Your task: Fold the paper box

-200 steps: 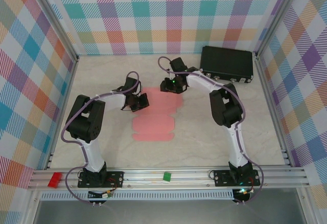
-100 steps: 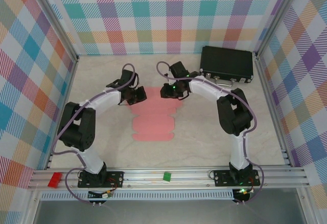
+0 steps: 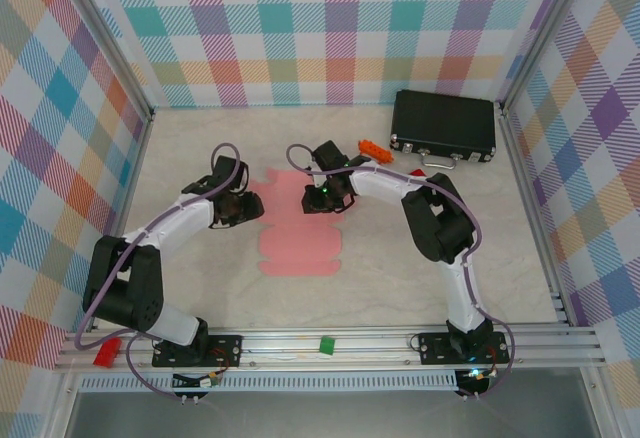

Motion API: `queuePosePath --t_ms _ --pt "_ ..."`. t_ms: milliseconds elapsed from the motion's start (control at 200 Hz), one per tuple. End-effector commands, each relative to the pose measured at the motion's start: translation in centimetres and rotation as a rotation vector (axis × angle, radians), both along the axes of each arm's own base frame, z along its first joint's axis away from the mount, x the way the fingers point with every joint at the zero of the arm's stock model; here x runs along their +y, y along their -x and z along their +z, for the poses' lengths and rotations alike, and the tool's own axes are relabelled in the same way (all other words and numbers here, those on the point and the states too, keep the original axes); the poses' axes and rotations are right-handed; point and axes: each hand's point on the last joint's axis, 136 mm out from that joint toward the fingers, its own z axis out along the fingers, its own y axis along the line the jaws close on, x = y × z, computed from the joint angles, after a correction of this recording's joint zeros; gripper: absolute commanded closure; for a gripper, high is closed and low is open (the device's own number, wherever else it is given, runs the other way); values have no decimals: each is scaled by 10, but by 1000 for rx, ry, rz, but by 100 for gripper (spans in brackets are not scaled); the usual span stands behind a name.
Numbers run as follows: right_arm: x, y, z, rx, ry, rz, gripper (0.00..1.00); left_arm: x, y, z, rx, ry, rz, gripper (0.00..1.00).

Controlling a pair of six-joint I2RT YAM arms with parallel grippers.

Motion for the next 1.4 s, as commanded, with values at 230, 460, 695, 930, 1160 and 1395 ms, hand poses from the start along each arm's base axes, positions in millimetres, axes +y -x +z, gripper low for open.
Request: queuePosePath --t_ms 230,460,695,930,1160,1395 --pt "-3 7 -25 49 35 -12 84 -8 -3 -21 8 56 8 51" --pt "-3 8 -30 58 42 -12 84 -16 -12 -35 26 84 -3 52" --pt "-4 8 -32 63 49 -14 84 -26 -22 -40 17 133 -19 56" --pt "-6 9 -35 73 58 -19 84 -35 -24 -34 6 175 -44 62" --pt "-5 8 -37 77 59 -22 84 -37 -22 -33 15 182 -71 67" --pt "-5 9 -40 85 64 -23 84 -47 -21 -31 19 202 -111 75"
